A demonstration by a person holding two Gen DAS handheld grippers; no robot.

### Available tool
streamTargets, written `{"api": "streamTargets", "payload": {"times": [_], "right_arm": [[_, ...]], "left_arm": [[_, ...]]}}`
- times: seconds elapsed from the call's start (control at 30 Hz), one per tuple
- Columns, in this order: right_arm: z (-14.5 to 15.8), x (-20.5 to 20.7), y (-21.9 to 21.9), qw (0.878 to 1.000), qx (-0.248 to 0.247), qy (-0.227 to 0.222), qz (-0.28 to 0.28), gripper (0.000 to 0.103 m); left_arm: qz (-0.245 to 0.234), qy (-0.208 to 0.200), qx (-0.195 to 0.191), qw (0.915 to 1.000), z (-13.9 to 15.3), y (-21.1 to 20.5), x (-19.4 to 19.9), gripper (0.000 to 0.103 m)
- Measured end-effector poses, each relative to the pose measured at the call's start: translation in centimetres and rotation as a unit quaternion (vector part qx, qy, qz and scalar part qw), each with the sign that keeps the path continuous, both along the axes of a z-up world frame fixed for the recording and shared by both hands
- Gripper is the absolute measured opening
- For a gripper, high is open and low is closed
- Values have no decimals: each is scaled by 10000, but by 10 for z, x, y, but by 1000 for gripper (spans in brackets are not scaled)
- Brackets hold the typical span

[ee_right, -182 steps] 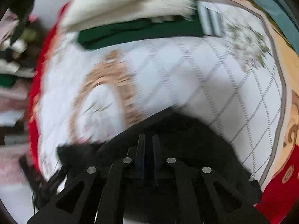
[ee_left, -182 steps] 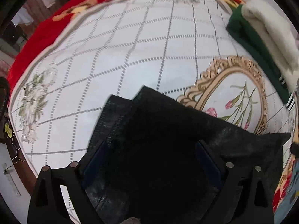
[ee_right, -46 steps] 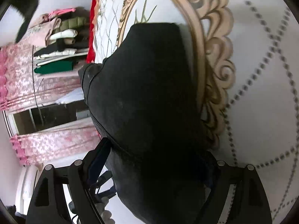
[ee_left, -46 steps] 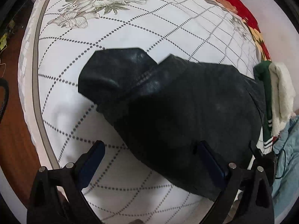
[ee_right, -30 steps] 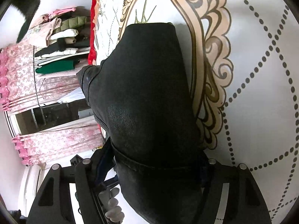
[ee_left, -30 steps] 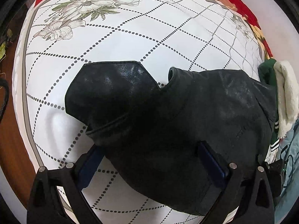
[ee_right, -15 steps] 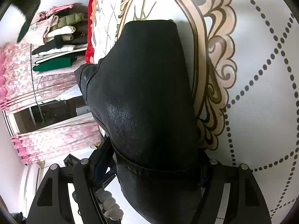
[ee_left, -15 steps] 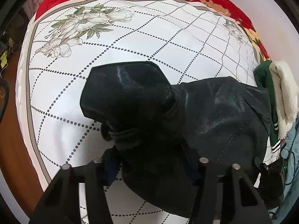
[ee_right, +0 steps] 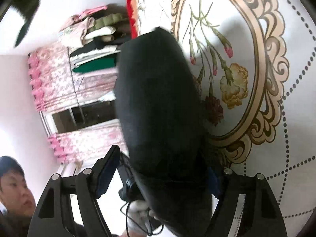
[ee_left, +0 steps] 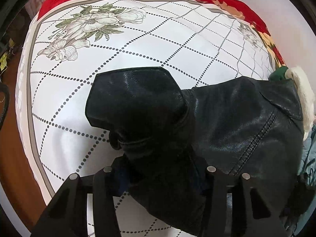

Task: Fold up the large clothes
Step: 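Carry the jacket bundle with both tools toward the green garment stack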

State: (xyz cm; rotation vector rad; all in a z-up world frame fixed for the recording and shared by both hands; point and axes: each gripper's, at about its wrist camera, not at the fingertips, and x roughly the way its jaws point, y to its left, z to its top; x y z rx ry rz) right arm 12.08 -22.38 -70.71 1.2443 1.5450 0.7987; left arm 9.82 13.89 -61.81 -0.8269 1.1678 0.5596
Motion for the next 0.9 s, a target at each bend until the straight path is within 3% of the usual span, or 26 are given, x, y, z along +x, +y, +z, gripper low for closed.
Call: {"api": "streamTargets", "payload": {"times": [0.1,0.13,0.17,0.23,0.3,0.4,0.6,0.9], "right_arm": [[-31,1,14,9938,-1030,244,326,89],[-34,4,22,9913,-1216,161,479,89],[-30,7,30,9910,-1218,29,553,97],[-18,12,43,9886,-1311,-209,707,93],[-12,12,43,9907,-1225,-234,552,58],[5,9,50,9907,-1244,-338,428,51],[37,10,56,9916,-1230,-372,119,45],[120,44,78,9885,-1246,-860,0,43]], "left_arm": [[-165,-80,-19,9998,1,-7,3,46],[-227,-35,97,9997,3,-10,6,46],[-265,-16,162,9995,4,-11,7,46],[-219,-8,272,9994,6,-5,7,46],[-153,-81,236,9996,9,5,6,45],[-177,-98,212,9996,14,13,7,44],[-427,-261,235,9985,38,19,10,41],[-831,-691,265,9938,92,35,43,41]]}}
